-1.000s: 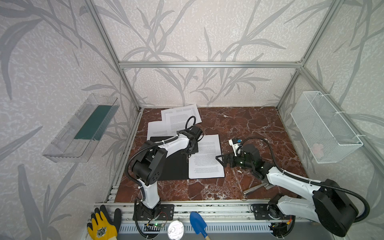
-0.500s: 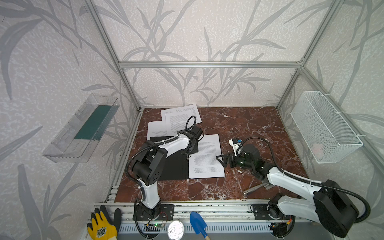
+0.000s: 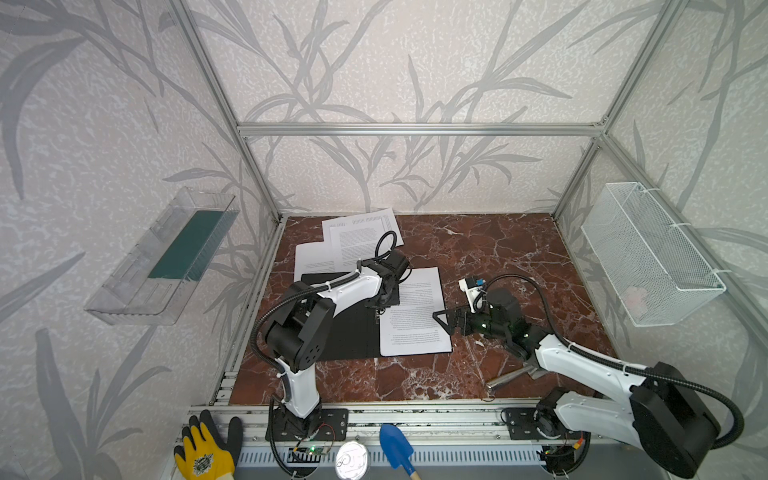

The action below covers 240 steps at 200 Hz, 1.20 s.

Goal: Put the files into the folder

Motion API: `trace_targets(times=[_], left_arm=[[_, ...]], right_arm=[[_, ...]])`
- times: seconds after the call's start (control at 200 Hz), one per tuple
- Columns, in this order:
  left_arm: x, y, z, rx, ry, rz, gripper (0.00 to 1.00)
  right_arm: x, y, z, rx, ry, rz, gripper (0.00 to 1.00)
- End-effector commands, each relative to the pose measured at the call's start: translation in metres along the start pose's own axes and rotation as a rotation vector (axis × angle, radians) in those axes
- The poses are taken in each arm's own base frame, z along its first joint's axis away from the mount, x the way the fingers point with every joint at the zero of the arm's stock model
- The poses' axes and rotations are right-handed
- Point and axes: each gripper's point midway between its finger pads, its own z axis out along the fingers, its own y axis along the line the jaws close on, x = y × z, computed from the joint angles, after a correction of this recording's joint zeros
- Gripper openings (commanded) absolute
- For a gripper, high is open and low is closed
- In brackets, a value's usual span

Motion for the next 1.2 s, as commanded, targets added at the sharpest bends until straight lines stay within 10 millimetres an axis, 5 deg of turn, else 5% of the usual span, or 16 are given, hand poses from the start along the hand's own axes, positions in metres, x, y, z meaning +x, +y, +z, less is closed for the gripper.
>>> trace_targets(times=[0.0, 0.555, 1.195], left_arm=[[-0.011, -0.003, -0.021, 0.007, -0.047, -0.014, 0.08], [-0.02, -0.073, -0.043, 0.087, -0.112, 0.002, 0.06], [-0.023, -0.169, -0.041, 0.083, -0.09, 0.009, 0.06]], right_arm=[[-0.011, 0.005, -0.005, 0.0, -0.033, -0.028, 0.99], [-0.016, 0.0, -0.015, 0.056, -0.064, -0.051, 0.99], [-0.038, -0.047, -0.072, 0.324, -0.274, -0.005, 0.99]])
